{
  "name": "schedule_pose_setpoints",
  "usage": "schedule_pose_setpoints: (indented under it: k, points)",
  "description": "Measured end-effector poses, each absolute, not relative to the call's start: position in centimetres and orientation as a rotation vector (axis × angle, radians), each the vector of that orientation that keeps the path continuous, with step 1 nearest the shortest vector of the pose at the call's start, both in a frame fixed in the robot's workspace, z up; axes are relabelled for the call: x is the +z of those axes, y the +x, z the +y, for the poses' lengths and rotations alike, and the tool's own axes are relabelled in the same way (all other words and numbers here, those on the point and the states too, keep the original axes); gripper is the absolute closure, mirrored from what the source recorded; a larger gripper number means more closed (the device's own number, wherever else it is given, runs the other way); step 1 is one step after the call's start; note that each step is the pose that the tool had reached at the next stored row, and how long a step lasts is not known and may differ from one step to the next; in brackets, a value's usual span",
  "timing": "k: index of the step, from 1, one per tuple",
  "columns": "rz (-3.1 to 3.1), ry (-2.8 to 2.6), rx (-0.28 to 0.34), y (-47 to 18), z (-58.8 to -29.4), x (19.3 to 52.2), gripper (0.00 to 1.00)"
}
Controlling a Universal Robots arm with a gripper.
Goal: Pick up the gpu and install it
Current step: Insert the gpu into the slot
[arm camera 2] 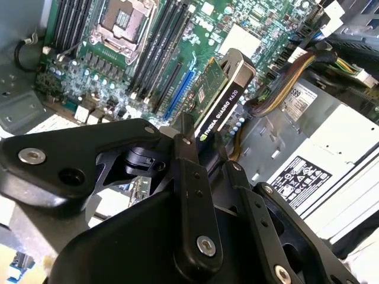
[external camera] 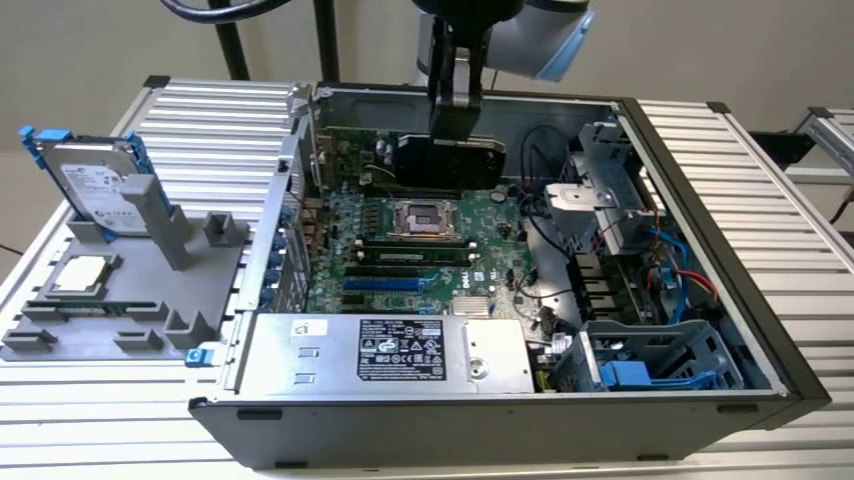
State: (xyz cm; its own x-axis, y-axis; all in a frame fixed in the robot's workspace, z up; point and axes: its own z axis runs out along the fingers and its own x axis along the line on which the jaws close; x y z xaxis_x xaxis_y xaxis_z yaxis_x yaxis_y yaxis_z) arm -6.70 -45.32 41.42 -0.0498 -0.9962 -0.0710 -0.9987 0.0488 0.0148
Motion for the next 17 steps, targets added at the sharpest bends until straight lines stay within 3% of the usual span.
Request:
schedule_pose_setpoints:
  k: [17]
  points:
    - [2.245, -2.136, 0.092, -6.28, -45.15, 40.90, 1.00]
